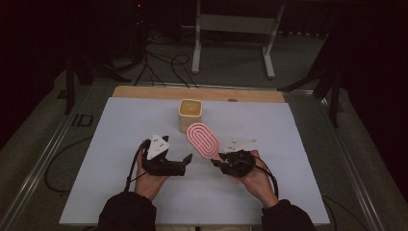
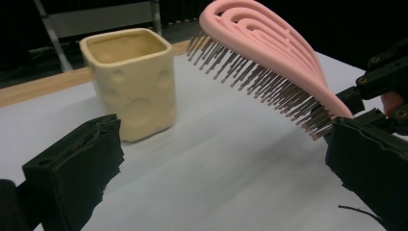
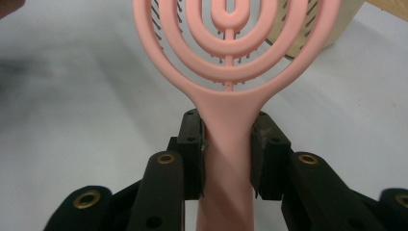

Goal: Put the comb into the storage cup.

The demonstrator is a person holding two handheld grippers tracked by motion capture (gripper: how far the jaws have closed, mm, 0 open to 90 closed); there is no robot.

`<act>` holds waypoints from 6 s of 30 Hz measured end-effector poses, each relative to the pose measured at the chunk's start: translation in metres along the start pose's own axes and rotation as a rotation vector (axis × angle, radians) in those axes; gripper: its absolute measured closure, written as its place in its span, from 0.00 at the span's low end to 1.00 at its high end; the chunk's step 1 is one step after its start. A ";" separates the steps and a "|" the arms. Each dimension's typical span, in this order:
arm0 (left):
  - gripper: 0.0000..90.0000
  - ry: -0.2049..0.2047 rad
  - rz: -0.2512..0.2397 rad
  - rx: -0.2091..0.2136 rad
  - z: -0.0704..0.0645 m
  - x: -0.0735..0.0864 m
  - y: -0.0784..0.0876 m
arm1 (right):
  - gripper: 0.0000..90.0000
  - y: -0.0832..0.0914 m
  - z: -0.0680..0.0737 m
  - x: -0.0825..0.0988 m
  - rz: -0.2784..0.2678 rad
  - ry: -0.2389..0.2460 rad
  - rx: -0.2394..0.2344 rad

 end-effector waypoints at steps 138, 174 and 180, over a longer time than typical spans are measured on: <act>0.71 0.185 -0.172 0.123 0.000 -0.046 0.010 | 0.10 0.027 -0.020 0.005 -0.168 -0.137 0.111; 0.71 0.173 -0.169 0.079 0.014 -0.052 0.024 | 0.11 0.061 -0.061 0.060 -0.265 -0.243 0.238; 0.71 0.173 -0.169 0.076 0.015 -0.052 0.026 | 0.11 0.065 -0.064 0.066 -0.285 -0.248 0.252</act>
Point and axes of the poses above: each handheld gripper's, and its own axes: y roughly backward along the jaws, x roughly out of its underside, z roughly to its left, the point moved 8 cm from there along -y, roughly forward along the jaws, and after that the axes turned 10 degrees about x, right-handed, at the moved point
